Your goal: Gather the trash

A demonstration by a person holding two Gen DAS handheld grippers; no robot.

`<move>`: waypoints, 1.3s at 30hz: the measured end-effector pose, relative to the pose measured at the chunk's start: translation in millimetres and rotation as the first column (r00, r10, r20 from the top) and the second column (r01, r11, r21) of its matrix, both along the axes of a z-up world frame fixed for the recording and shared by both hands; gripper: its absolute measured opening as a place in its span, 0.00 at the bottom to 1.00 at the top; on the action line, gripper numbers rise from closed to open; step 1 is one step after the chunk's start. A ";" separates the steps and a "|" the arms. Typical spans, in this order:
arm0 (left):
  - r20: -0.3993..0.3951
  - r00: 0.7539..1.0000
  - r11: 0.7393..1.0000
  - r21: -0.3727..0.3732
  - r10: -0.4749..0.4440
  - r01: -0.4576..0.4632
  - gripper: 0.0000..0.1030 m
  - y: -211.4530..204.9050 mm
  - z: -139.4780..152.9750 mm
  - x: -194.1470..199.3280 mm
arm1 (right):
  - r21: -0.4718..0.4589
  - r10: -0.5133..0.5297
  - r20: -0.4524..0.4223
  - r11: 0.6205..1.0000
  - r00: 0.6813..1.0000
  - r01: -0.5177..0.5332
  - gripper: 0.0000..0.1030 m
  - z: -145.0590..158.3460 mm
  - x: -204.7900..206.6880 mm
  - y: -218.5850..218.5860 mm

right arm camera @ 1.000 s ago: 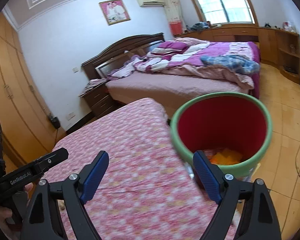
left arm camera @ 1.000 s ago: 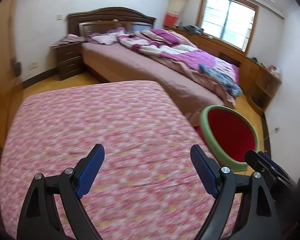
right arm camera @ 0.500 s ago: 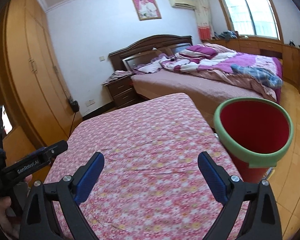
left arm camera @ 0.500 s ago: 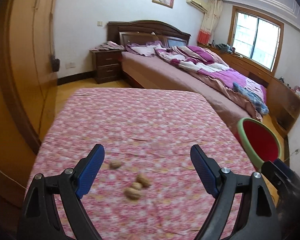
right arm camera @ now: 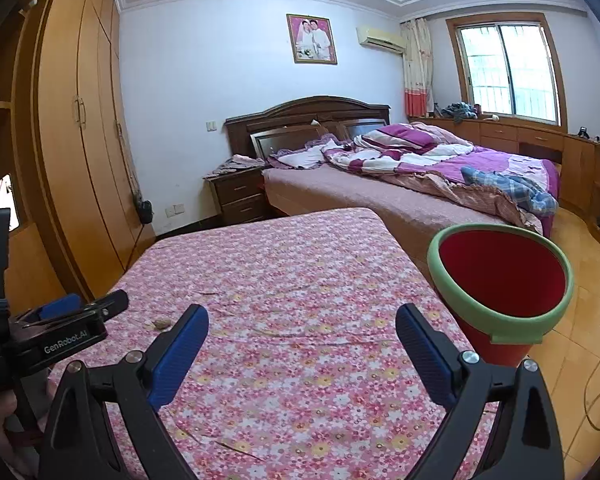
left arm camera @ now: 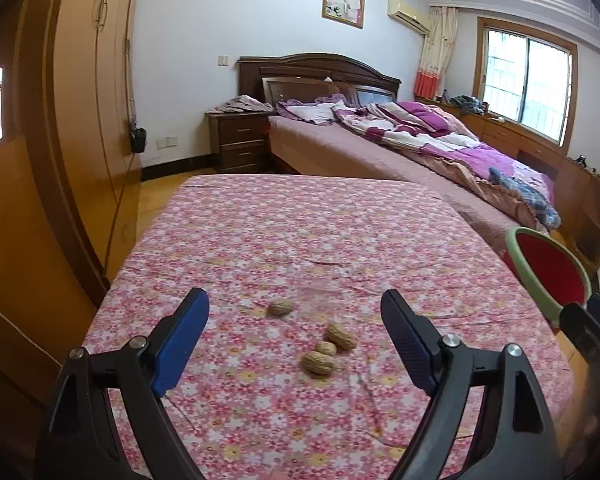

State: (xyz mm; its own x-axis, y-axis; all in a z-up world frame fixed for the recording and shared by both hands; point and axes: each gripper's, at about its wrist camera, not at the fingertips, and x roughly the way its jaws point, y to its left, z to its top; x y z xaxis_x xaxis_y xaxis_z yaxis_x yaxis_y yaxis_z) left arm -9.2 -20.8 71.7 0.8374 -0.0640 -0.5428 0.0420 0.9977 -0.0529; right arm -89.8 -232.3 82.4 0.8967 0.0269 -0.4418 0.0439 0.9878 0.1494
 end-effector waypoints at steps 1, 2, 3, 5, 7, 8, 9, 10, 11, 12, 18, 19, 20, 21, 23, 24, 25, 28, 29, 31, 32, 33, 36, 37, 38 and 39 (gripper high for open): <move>0.002 1.000 1.000 0.007 0.004 -0.004 0.84 0.2 -1.2 0.5 | 0.005 0.000 -0.006 1.000 1.000 0.000 0.94 -1.6 1.3 -1.1; 0.003 1.000 1.000 0.010 0.006 -0.006 0.84 0.3 -1.9 0.3 | 0.011 -0.001 -0.016 1.000 1.000 0.001 0.94 -3.8 3.1 -1.9; 0.004 1.000 1.000 0.011 0.008 -0.008 0.84 0.5 -2.6 0.2 | 0.016 -0.001 -0.024 1.000 1.000 0.002 0.94 -5.7 4.8 -2.5; 0.003 1.000 1.000 0.007 0.011 -0.011 0.84 1.7 -3.9 -0.1 | 0.022 -0.002 -0.036 1.000 0.999 0.003 0.94 -8.8 4.8 -5.1; 0.001 1.000 1.000 0.021 0.022 -0.022 0.84 1.5 -4.6 0.1 | 0.028 -0.006 -0.048 1.000 0.999 0.007 0.94 -11.3 5.3 -7.0; 0.003 1.000 0.999 0.028 0.025 -0.025 0.84 0.8 -5.0 -0.3 | 0.029 -0.006 -0.050 1.000 0.999 0.008 0.94 -11.9 5.2 -7.3; 0.003 1.000 0.999 0.032 0.026 -0.027 0.84 0.4 -5.4 -0.6 | 0.030 -0.007 -0.052 0.999 0.999 0.009 0.94 -12.0 5.2 -7.2; 0.003 1.000 0.999 0.032 0.025 -0.025 0.84 0.1 -5.6 -1.6 | 0.031 -0.007 -0.052 0.999 0.999 0.009 0.94 -12.2 5.0 -6.8; 0.003 1.000 0.999 0.030 0.024 -0.024 0.84 -0.5 -5.5 -1.4 | 0.032 -0.007 -0.052 0.999 0.999 0.009 0.94 -12.2 4.6 -6.8; 0.003 1.000 0.999 0.027 0.022 -0.022 0.84 -0.8 -5.3 -1.9 | 0.031 -0.007 -0.051 0.999 0.999 0.008 0.94 -12.0 4.0 -6.7; 0.009 1.000 0.999 0.025 0.026 -0.026 0.84 -1.3 -4.2 -2.9 | 0.029 -0.011 -0.053 0.999 0.999 0.013 0.94 -11.9 4.5 -7.2; 0.006 1.000 0.999 0.027 0.025 -0.025 0.84 -1.4 -4.4 -2.8 | 0.027 -0.015 -0.054 0.999 0.998 0.017 0.94 -11.7 4.0 -6.6; 0.003 1.000 0.999 0.026 0.025 -0.025 0.84 -1.5 -4.6 -2.7 | 0.026 -0.019 -0.055 0.999 0.998 0.020 0.94 -11.4 4.6 -6.5; 0.001 1.000 0.999 0.024 0.024 -0.024 0.84 -0.7 -5.1 -2.6 | 0.028 -0.019 -0.055 0.999 0.998 0.021 0.94 -11.5 4.8 -7.0; 0.001 1.000 1.000 0.019 0.021 -0.021 0.84 0.1 -4.6 -2.2 | 0.028 -0.022 -0.053 0.999 0.998 0.024 0.94 -10.5 3.8 -8.0; 0.000 1.000 1.000 0.017 0.018 -0.018 0.84 -0.4 -4.5 -2.1 | 0.027 -0.023 -0.052 0.999 0.998 0.024 0.94 -10.1 3.4 -7.8; 0.000 1.000 1.000 0.015 0.015 -0.015 0.84 -0.4 -4.9 -1.7 | 0.026 -0.023 -0.051 0.999 0.998 0.024 0.94 -9.9 2.8 -7.6; -0.002 1.000 1.000 0.015 0.012 -0.012 0.84 -1.1 -4.6 -1.6 | 0.022 -0.023 -0.049 0.999 0.999 0.024 0.94 -9.6 2.2 -7.1; -0.001 1.000 1.000 0.015 0.013 -0.013 0.84 -0.9 -4.7 -1.6 | 0.021 -0.023 -0.050 0.999 0.998 0.024 0.94 -9.6 2.3 -7.1; -0.002 1.000 1.000 0.015 0.014 -0.014 0.84 -0.8 -5.0 -1.6 | 0.023 -0.024 -0.050 0.999 0.998 0.025 0.94 -9.7 2.2 -7.1; -0.002 1.000 1.000 0.015 0.014 -0.014 0.84 -0.9 -5.0 -1.1 | 0.023 -0.024 -0.050 0.999 0.998 0.025 0.94 -9.8 2.3 -6.9; -0.003 1.000 1.000 0.015 0.014 -0.014 0.84 -0.9 -5.0 -1.1 | 0.024 -0.025 -0.051 0.999 0.998 0.026 0.94 -9.6 2.2 -6.8; -0.001 1.000 1.000 0.017 0.015 -0.015 0.84 -1.0 -4.9 -1.0 | 0.020 -0.026 -0.055 0.999 0.998 0.027 0.94 -10.2 2.1 -6.6; -0.002 1.000 1.000 0.016 0.015 -0.015 0.84 -0.8 -5.0 -1.1 | 0.018 -0.027 -0.057 0.999 0.998 0.028 0.94 -10.6 2.6 -6.5; -0.003 1.000 1.000 0.018 0.017 -0.017 0.84 -0.8 -5.4 -0.7 | 0.017 -0.026 -0.059 0.999 0.998 0.028 0.94 -11.0 3.1 -6.3; -0.006 1.000 1.000 0.021 0.020 -0.020 0.84 -0.9 -5.9 -0.1 | 0.017 -0.026 -0.060 0.999 0.998 0.027 0.94 -11.5 3.0 -6.9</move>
